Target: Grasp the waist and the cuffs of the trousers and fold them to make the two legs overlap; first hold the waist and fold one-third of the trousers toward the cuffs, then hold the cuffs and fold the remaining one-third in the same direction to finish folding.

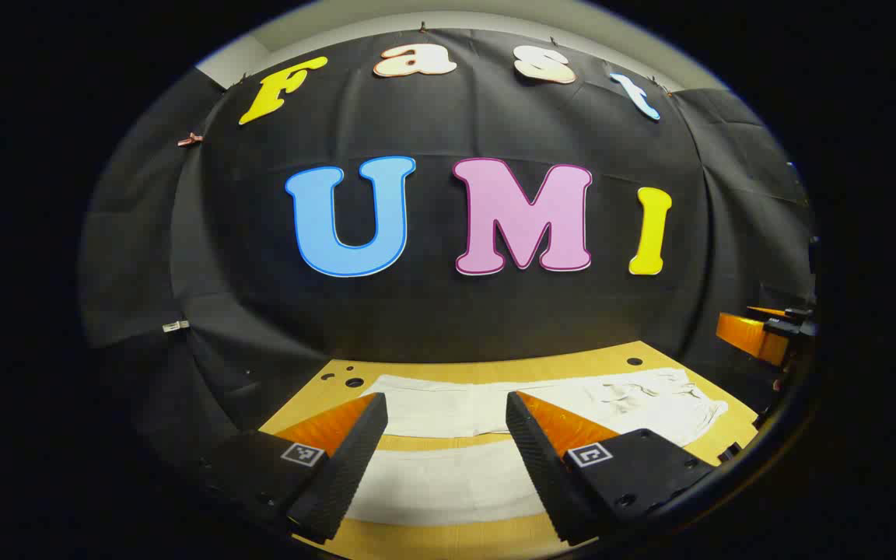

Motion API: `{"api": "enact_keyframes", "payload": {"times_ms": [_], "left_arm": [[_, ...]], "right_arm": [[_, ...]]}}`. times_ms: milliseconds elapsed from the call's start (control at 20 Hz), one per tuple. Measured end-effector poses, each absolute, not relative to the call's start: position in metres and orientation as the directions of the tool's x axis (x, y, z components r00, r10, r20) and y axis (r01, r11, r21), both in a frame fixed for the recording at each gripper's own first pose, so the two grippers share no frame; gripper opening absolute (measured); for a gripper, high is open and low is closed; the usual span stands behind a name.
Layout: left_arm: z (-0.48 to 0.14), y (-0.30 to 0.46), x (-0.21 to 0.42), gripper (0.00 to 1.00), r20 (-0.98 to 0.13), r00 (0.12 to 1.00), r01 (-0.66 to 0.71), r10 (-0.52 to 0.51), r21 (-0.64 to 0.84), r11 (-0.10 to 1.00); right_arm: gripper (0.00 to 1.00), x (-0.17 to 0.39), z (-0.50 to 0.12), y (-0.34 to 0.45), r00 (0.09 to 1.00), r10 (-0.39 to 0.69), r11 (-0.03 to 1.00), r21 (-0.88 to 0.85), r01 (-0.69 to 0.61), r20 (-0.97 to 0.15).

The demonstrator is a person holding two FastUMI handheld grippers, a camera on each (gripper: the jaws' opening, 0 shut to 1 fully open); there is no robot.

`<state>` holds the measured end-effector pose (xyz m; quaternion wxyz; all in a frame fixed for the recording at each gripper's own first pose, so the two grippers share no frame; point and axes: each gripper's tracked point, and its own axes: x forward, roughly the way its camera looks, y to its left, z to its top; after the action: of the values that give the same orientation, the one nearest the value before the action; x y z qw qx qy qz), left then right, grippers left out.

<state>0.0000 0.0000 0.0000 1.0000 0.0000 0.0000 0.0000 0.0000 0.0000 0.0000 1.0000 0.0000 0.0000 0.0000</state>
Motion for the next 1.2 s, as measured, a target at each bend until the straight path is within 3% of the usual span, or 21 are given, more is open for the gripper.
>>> {"api": "enact_keyframes", "payload": {"times_ms": [800,1200], "left_arm": [[-0.019,0.017,0.009,0.97,-0.023,0.999,0.039,-0.04,-0.024,0.999],[-0.029,0.036,0.017,0.98,-0.044,0.999,0.005,-0.005,-0.004,1.0]], "right_arm": [[0.97,0.0,-0.012,0.003,1.0,-0.026,1.0,-0.014,0.026,-0.006],[0.97,0.012,-0.026,-0.005,0.999,-0.027,0.998,-0.053,0.026,-0.024]]}}
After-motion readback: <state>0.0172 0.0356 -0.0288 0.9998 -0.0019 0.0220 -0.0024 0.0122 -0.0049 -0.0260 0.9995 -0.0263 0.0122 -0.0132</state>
